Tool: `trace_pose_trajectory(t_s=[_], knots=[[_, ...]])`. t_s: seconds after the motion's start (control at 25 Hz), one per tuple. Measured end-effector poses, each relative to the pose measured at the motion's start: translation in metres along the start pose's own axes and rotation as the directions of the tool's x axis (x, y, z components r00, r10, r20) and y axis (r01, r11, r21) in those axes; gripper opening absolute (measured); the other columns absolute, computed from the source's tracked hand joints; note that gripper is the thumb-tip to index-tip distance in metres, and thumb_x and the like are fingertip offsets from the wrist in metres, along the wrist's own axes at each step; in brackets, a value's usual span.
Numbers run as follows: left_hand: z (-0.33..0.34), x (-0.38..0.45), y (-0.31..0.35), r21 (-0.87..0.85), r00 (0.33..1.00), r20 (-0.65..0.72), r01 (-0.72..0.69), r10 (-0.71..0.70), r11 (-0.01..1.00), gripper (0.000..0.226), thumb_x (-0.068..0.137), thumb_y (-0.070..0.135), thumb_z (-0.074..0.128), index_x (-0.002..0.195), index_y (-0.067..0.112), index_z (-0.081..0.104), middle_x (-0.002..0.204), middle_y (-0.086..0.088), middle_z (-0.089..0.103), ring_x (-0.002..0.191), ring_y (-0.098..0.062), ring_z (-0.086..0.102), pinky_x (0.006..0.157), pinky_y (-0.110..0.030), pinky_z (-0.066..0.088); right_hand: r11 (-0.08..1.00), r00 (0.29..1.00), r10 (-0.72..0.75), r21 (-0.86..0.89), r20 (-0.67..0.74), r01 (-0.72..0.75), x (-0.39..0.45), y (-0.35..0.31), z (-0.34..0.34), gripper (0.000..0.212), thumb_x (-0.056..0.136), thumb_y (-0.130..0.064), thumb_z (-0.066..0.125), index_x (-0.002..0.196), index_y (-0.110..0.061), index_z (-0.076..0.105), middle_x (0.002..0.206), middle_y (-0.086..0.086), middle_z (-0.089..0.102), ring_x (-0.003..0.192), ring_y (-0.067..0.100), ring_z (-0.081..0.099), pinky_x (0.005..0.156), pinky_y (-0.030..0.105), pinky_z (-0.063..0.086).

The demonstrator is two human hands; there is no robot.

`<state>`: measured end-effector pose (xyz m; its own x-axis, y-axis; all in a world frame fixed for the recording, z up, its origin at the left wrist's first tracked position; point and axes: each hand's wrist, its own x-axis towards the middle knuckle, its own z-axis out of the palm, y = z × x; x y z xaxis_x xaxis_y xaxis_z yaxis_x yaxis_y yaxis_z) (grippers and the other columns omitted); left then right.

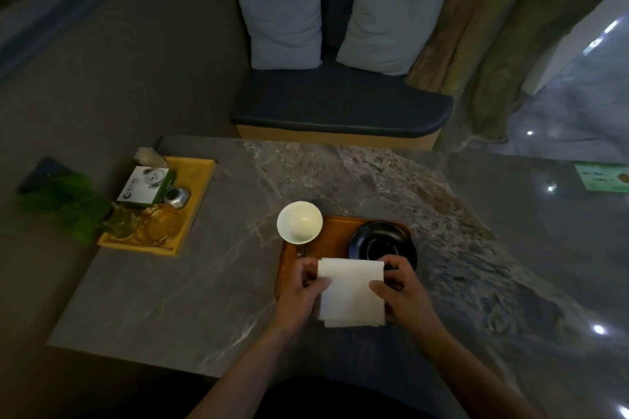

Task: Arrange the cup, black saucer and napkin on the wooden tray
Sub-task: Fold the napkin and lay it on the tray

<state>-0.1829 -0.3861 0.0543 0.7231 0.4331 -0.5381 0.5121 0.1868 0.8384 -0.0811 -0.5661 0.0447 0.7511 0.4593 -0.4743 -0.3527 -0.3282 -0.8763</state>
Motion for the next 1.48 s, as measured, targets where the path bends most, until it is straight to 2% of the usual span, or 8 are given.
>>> trace_pose_trajectory(t_s=[0.2, 0.36, 0.6, 0.76, 1.08, 1.2, 1.32, 1.48], knots=[[-0.039, 0.016, -0.016, 0.028, 0.995, 0.061, 0.072, -0.073, 0.997, 0.026, 0.094, 0.019, 0.059, 0.114, 0.033, 0.049, 0.123, 0.006, 0.054, 0.111, -0.015, 0.054, 0.083, -0.034, 0.054, 0.998, 0.998, 0.055, 0.009, -0.042, -0.055, 0.010, 0.011, 0.038, 0.038, 0.090, -0.013, 0.063, 0.113, -0.037, 0.044, 0.122, 0.000, 0.054, 0.109, 0.022, 0.056, 0.082, 0.049, 0.058], [-0.060, 0.028, -0.034, 0.078, 0.993, 0.075, 0.088, -0.094, 0.993, 0.033, 0.094, 0.017, 0.061, 0.113, 0.041, 0.048, 0.127, 0.006, 0.054, 0.115, -0.017, 0.055, 0.084, -0.034, 0.056, 0.997, 0.992, 0.078, 0.017, -0.095, -0.076, 0.015, 0.026, 0.061, 0.038, 0.089, -0.014, 0.065, 0.110, -0.038, 0.046, 0.121, -0.001, 0.056, 0.104, 0.015, 0.058, 0.069, 0.029, 0.056], [-0.075, 0.042, -0.059, 0.152, 0.983, 0.056, 0.165, -0.175, 0.975, 0.035, 0.093, 0.017, 0.062, 0.113, 0.043, 0.049, 0.125, 0.004, 0.058, 0.114, -0.019, 0.058, 0.088, -0.044, 0.058, 0.982, 0.984, 0.166, -0.085, -0.062, -0.171, 0.024, 0.047, 0.080, 0.039, 0.086, -0.015, 0.066, 0.104, -0.042, 0.046, 0.117, 0.000, 0.056, 0.098, 0.019, 0.062, 0.056, 0.022, 0.055], [-0.078, 0.053, -0.064, 0.216, 0.980, -0.020, 0.197, -0.197, 0.956, 0.036, 0.093, 0.015, 0.062, 0.123, 0.033, 0.052, 0.125, 0.003, 0.062, 0.097, -0.005, 0.059, 0.069, -0.023, 0.054, 0.953, 0.981, 0.186, -0.233, -0.052, -0.193, 0.039, 0.050, 0.090, 0.038, 0.084, -0.020, 0.065, 0.107, -0.042, 0.043, 0.111, -0.007, 0.055, 0.091, 0.009, 0.059, 0.053, 0.017, 0.050], [-0.077, 0.085, -0.048, 0.483, 0.988, -0.072, 0.154, -0.136, 0.862, 0.044, 0.093, 0.022, 0.061, 0.135, 0.026, 0.049, 0.124, 0.002, 0.062, 0.105, -0.013, 0.062, 0.085, -0.033, 0.055, 0.901, 0.987, 0.158, -0.406, -0.017, -0.151, 0.071, 0.041, 0.100, 0.055, 0.084, -0.011, 0.066, 0.134, -0.017, 0.043, 0.129, 0.006, 0.057, 0.114, 0.021, 0.055, 0.094, 0.044, 0.052], [-0.071, 0.091, -0.046, 0.538, 0.993, -0.075, 0.119, -0.094, 0.835, 0.049, 0.091, 0.020, 0.065, 0.138, 0.024, 0.047, 0.126, 0.000, 0.063, 0.109, -0.017, 0.062, 0.090, -0.036, 0.055, 0.851, 0.992, 0.126, -0.510, -0.031, -0.124, 0.079, 0.040, 0.102, 0.065, 0.084, -0.010, 0.066, 0.142, -0.016, 0.038, 0.139, 0.010, 0.048, 0.124, 0.023, 0.049, 0.102, 0.041, 0.046], [-0.068, 0.095, -0.048, 0.614, 0.997, -0.059, 0.069, -0.041, 0.787, 0.057, 0.087, 0.017, 0.069, 0.139, 0.023, 0.048, 0.127, -0.004, 0.062, 0.113, -0.022, 0.061, 0.094, -0.043, 0.054, 0.778, 0.989, 0.145, -0.614, -0.032, -0.134, 0.082, 0.040, 0.107, 0.080, 0.084, -0.015, 0.067, 0.150, -0.017, 0.023, 0.150, 0.010, 0.031, 0.128, 0.024, 0.045, 0.097, 0.032, 0.043], [-0.069, 0.097, -0.053, 0.685, 0.999, -0.028, 0.005, 0.020, 0.728, 0.063, 0.084, 0.016, 0.071, 0.140, 0.027, 0.044, 0.133, -0.005, 0.053, 0.118, -0.023, 0.056, 0.095, -0.040, 0.052, 0.711, 0.993, 0.115, -0.696, -0.024, -0.100, 0.081, 0.042, 0.114, 0.088, 0.084, -0.025, 0.069, 0.151, -0.018, 0.013, 0.146, 0.008, 0.032, 0.115, 0.023, 0.053, 0.077, 0.024, 0.045]])
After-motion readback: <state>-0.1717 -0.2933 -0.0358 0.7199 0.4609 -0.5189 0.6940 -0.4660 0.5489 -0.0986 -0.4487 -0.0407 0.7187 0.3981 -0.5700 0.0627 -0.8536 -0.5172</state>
